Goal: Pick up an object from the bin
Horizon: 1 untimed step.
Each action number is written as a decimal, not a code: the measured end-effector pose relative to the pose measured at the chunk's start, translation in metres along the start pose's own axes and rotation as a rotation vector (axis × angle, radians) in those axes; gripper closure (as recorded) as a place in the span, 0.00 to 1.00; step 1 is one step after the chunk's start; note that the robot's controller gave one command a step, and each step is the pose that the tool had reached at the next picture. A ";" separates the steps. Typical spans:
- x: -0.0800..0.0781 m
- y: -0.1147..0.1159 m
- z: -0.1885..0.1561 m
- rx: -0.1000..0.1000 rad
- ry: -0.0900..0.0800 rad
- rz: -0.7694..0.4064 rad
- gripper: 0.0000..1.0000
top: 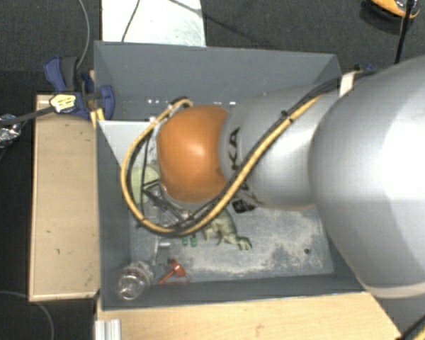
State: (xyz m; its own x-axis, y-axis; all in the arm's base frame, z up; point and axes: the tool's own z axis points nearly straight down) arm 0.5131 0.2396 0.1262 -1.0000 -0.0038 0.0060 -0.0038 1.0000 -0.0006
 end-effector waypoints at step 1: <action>-0.002 -0.001 -0.005 -0.002 -0.007 0.005 0.00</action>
Offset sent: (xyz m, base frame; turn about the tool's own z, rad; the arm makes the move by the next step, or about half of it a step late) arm 0.0428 -0.0981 -0.0559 0.2415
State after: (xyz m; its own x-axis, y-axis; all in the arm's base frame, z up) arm 0.5150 0.2386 0.1307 -1.0000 0.0015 -0.0008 0.0015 1.0000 0.0014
